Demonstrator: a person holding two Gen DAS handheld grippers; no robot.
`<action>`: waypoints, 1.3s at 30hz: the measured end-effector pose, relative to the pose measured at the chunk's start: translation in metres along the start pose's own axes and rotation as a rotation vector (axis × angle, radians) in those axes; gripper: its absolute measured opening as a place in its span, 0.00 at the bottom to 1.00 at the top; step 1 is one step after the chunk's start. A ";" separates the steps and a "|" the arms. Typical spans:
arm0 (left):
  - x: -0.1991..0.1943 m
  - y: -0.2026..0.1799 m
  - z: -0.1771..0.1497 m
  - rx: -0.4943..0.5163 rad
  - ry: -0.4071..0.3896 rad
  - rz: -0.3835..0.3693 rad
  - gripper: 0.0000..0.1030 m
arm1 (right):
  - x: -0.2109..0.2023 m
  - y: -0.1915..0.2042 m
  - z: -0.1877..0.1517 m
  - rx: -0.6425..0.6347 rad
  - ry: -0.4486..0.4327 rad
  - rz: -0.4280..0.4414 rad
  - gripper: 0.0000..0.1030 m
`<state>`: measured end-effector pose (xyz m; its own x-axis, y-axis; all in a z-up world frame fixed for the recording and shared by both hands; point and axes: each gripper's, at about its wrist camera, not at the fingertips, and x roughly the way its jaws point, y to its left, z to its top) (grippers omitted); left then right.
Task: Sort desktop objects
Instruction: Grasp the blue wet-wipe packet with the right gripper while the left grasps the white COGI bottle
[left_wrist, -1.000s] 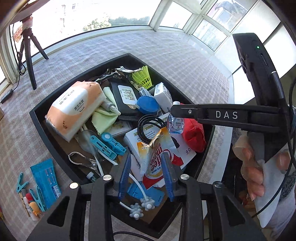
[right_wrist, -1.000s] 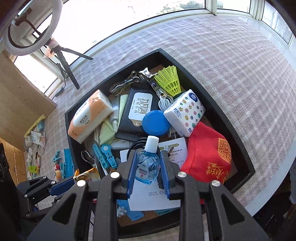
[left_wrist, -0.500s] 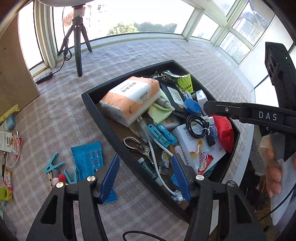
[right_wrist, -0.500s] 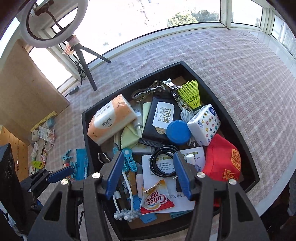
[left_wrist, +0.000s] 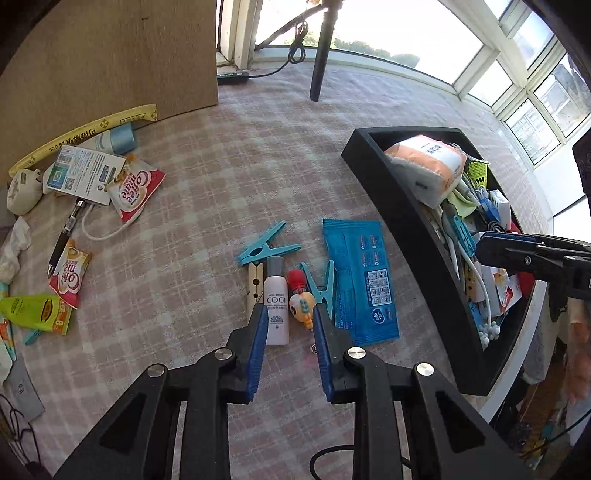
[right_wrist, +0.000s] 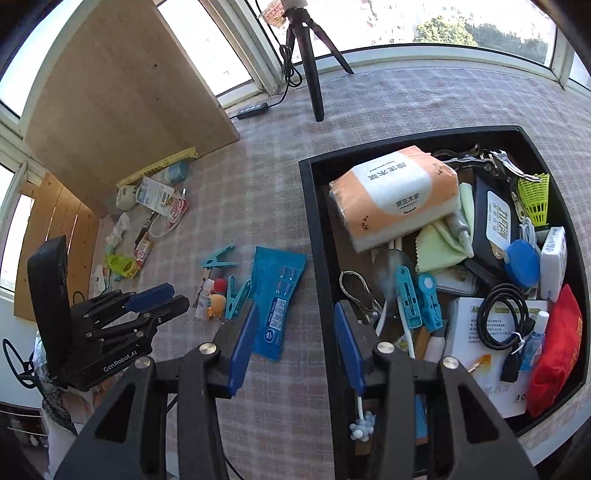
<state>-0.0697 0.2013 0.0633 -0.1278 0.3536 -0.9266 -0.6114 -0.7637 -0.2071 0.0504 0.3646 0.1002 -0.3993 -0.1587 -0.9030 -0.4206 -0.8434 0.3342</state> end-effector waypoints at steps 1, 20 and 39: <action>0.002 0.003 -0.003 0.001 0.006 0.004 0.21 | 0.008 0.006 -0.002 -0.009 0.017 -0.001 0.37; 0.030 -0.008 -0.008 0.147 0.037 0.028 0.13 | 0.078 0.008 0.000 0.056 0.153 -0.021 0.37; 0.037 0.000 0.001 0.212 0.052 0.055 0.22 | 0.108 0.005 0.010 0.131 0.206 -0.064 0.36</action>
<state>-0.0757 0.2147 0.0298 -0.1286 0.2821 -0.9507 -0.7560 -0.6483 -0.0901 -0.0029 0.3485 0.0074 -0.1996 -0.2195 -0.9550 -0.5475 -0.7833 0.2944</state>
